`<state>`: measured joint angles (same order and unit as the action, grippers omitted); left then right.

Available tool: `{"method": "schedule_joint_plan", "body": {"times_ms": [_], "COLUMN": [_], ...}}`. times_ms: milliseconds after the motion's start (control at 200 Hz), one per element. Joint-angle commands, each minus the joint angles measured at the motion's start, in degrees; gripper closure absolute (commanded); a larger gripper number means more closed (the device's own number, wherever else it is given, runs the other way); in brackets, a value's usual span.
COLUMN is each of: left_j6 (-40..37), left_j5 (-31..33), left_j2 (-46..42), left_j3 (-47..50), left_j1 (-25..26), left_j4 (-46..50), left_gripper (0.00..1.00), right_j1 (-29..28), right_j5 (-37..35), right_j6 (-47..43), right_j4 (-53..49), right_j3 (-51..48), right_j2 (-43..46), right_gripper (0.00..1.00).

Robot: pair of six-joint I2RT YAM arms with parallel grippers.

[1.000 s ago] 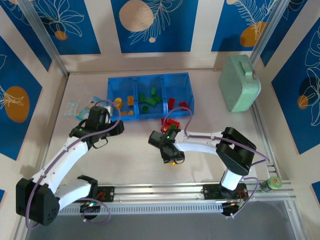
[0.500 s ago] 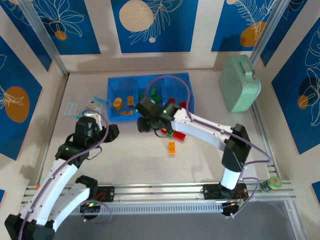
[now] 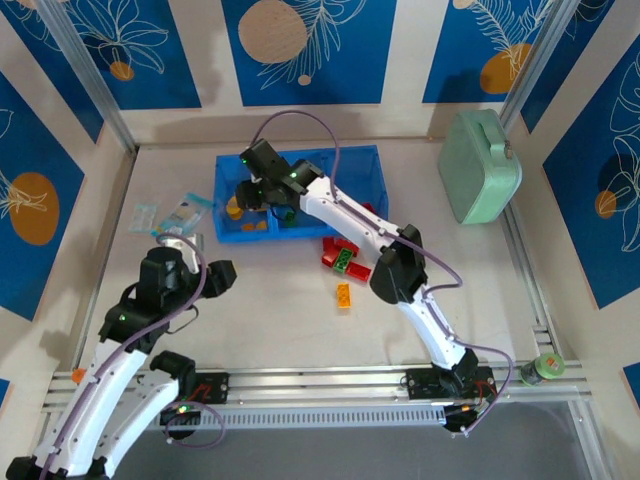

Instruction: Sort the legos into containers by color

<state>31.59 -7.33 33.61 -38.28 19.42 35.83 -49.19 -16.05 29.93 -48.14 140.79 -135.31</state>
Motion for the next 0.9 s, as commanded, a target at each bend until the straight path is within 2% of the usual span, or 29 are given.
{"method": "schedule_joint_plan", "body": {"times_ms": [0,200,280,350,425,470,555,750,896], "left_j6": [-0.71,-0.41,-0.30,-0.39,-0.99,-1.00,0.01,0.50,0.46], "left_j5": [-1.53,-2.16,-2.38,-1.03,-0.29,-0.69,-1.51,-0.25,3.70], "left_j2": [-0.21,-0.77,-1.17,-0.69,0.69,1.01,0.76,3.28,7.68], "left_j3": [-0.30,-0.13,0.04,-0.25,-0.81,-0.85,-0.57,-1.50,-2.87], "left_j1": [0.27,0.31,0.33,0.38,0.39,0.36,0.57,2.88,8.12], "left_j4": [1.34,1.86,2.00,3.47,5.12,5.18,4.26,2.90,2.22], "left_gripper": [0.43,0.43,0.43,0.43,0.43,0.44,0.44,0.44,0.44], "right_j1": [-0.49,0.57,1.08,1.58,2.29,2.52,2.34,2.26,1.13], "right_j5": [2.50,4.01,4.69,5.10,5.16,4.34,1.01,-1.74,-6.82], "right_j6": [-1.05,0.73,1.08,1.81,3.70,4.04,3.20,1.18,-1.22], "right_j4": [-2.44,0.84,2.24,1.98,-1.23,-2.86,-3.10,-3.60,1.32], "right_j3": [6.29,10.12,10.49,11.80,15.35,16.81,15.56,8.11,-8.52], "right_j2": [-4.00,-8.15,-8.85,-9.58,-10.24,-9.84,-6.58,4.33,17.71], "right_gripper": [0.69,0.68,0.64,0.54,0.32,0.27,0.21,0.21,0.21]}}
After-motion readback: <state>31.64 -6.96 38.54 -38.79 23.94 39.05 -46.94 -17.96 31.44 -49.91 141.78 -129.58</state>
